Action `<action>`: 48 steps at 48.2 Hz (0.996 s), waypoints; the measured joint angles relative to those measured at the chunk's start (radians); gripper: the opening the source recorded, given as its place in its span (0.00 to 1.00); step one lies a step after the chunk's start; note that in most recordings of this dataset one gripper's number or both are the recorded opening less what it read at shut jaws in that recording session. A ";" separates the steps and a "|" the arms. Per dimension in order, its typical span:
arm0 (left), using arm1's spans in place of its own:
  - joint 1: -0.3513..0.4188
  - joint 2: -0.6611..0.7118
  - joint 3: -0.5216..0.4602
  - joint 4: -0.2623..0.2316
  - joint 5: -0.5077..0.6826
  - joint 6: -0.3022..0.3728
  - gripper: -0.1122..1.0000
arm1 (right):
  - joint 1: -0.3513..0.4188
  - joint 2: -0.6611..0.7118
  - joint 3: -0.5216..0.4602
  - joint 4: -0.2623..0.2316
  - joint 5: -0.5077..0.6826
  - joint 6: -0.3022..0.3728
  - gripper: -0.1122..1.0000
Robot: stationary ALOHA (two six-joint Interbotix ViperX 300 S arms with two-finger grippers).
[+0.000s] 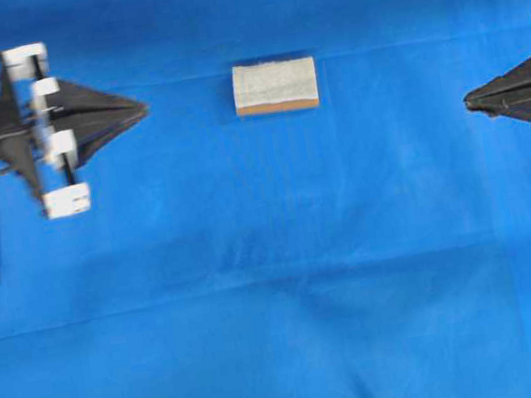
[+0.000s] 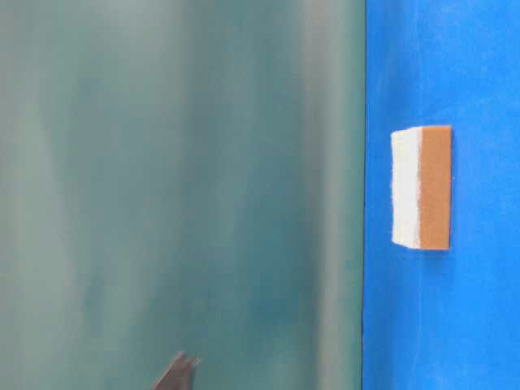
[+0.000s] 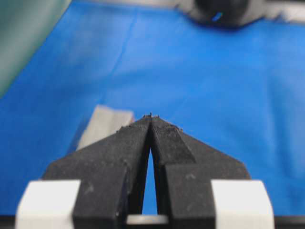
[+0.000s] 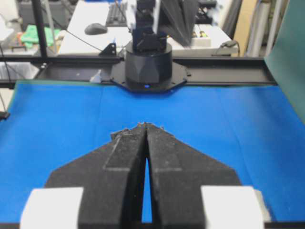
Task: Hand over the sponge with the left arm and wipe it with the right arm.
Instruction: 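Move the left gripper toward the grey-and-tan sponge, then grasp the sponge with the left gripper and lift it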
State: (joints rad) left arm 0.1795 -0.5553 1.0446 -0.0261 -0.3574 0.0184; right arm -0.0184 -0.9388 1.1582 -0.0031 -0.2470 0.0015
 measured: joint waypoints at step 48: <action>0.137 0.822 -0.485 0.005 0.183 0.210 0.95 | -0.038 0.017 -0.002 0.000 0.049 0.000 0.10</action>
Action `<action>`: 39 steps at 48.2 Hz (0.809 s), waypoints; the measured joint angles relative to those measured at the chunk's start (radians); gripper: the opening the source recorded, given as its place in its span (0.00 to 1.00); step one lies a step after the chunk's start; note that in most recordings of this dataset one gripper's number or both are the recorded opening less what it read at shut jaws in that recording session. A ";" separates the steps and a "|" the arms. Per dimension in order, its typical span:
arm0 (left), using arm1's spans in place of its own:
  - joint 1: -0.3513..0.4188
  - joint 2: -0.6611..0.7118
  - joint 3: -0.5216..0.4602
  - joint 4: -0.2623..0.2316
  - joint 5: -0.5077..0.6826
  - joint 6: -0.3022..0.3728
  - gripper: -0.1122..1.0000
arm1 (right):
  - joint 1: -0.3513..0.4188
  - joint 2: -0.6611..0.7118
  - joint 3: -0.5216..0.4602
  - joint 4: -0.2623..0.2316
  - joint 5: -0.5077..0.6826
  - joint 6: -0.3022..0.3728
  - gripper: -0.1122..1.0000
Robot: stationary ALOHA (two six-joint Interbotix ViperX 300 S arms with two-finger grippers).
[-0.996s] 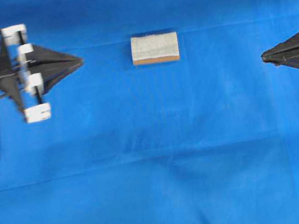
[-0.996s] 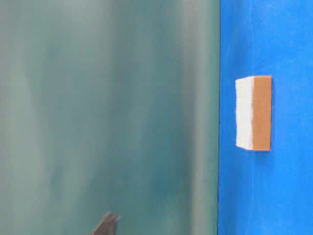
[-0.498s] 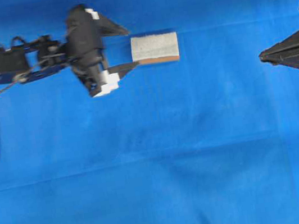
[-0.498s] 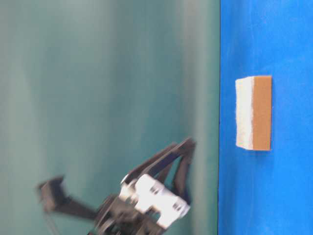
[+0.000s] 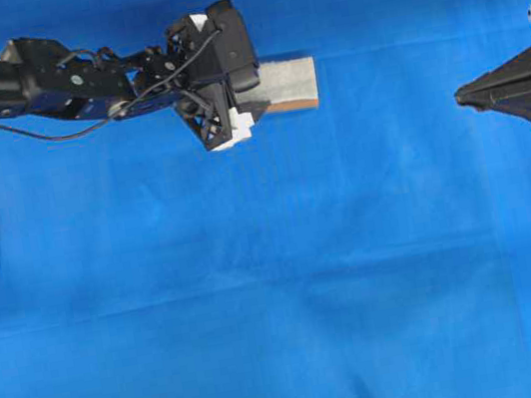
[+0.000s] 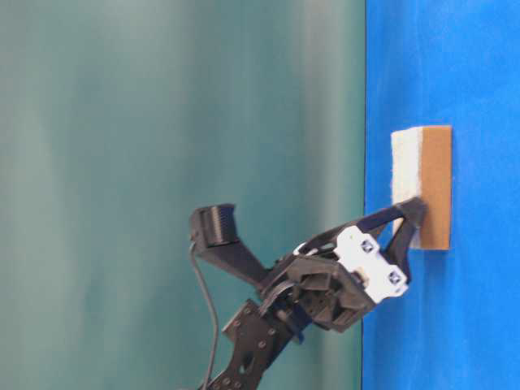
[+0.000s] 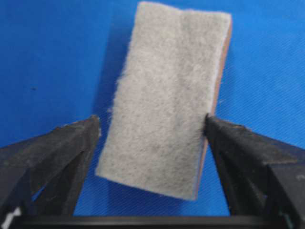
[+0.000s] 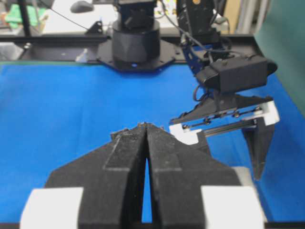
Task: Hand over the sponge with the left arm and wipe it with the right arm.
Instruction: 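Grasp the sponge with the left gripper and lift it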
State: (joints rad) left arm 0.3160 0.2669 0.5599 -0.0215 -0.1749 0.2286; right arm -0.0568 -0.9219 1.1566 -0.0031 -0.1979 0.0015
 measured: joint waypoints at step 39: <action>-0.014 0.005 -0.026 -0.002 0.094 -0.049 0.44 | -0.014 0.008 0.002 0.000 0.006 0.000 0.10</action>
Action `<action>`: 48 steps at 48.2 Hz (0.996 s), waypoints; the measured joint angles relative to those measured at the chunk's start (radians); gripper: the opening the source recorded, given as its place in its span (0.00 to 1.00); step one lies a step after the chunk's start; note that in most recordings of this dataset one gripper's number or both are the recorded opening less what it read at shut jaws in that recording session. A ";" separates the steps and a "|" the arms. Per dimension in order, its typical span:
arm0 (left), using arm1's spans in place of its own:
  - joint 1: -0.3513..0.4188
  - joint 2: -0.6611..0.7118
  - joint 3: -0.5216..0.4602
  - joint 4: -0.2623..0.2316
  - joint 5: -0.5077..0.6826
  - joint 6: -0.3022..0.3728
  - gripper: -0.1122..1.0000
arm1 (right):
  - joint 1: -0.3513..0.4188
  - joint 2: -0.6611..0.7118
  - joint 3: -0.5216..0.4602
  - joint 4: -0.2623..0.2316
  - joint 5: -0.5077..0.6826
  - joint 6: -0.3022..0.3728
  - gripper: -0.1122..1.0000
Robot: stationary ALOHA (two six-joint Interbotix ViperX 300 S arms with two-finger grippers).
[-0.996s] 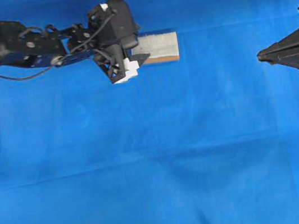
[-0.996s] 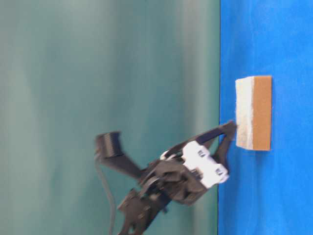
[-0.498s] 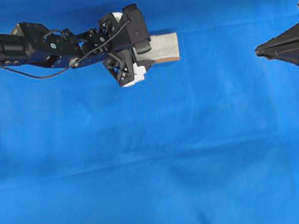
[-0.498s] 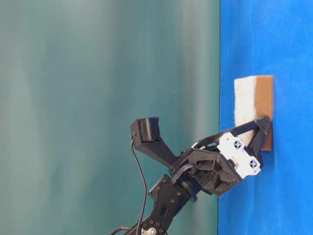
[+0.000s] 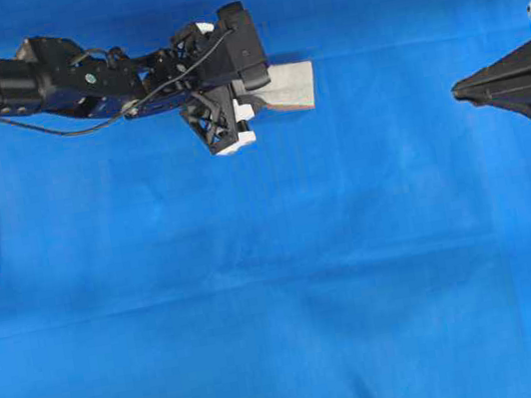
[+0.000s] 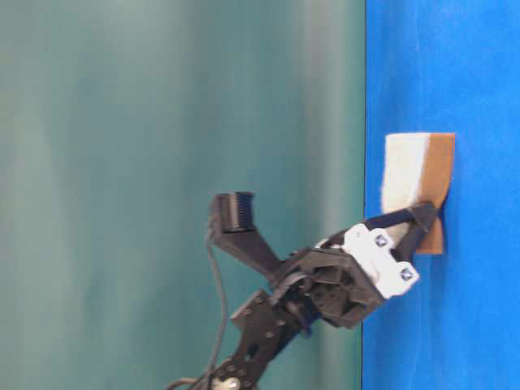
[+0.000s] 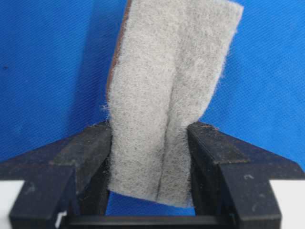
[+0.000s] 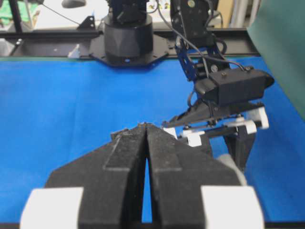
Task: Hand over the sponge with the left arm and wipe it with the right arm.
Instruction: 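Grasp the sponge with the left gripper and lift it, then bring the right gripper to the sponge and grasp its other end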
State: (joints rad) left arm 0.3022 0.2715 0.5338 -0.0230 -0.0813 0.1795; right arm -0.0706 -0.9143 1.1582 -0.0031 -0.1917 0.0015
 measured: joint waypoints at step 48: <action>-0.291 -0.308 0.028 -0.005 0.178 -0.336 0.44 | 0.015 0.143 -0.075 0.020 0.000 0.041 0.11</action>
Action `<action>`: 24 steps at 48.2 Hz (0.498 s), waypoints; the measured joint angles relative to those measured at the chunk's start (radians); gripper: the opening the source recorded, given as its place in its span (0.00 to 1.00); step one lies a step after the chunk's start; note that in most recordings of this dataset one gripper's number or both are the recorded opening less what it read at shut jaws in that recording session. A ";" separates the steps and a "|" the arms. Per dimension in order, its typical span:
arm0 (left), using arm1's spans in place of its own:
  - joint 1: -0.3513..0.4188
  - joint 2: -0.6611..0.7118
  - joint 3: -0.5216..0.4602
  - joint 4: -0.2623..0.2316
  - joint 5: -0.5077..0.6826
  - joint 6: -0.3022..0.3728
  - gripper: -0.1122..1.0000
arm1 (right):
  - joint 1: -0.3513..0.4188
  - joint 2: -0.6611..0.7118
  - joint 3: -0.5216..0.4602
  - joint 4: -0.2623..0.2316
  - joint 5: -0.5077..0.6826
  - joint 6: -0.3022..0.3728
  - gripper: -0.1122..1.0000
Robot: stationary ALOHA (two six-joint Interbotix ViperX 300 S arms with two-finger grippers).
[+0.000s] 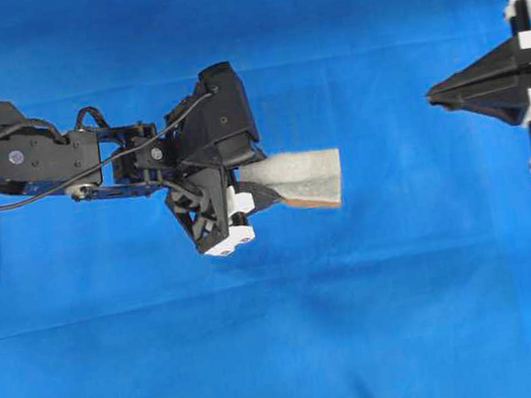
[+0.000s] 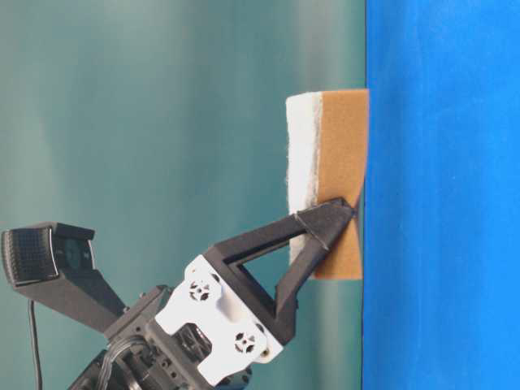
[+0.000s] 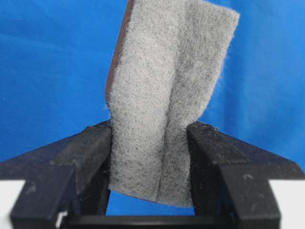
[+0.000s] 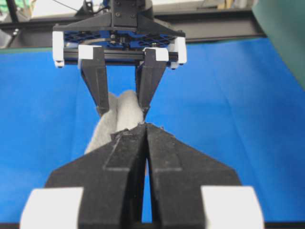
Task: Hand over the sponge with the left arm and wipe it with the right arm.
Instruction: 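Bring the right gripper to the sponge and grasp its other end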
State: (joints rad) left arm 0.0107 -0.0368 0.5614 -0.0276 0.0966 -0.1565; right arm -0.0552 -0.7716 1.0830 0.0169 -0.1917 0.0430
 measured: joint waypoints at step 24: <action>0.005 0.002 0.003 0.000 0.002 0.002 0.44 | 0.044 0.342 -0.183 0.000 0.060 0.014 0.77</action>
State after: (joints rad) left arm 0.0153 -0.0353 0.5645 -0.0276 0.0982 -0.1549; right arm -0.0107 -0.4295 0.9004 0.0169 -0.1319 0.0568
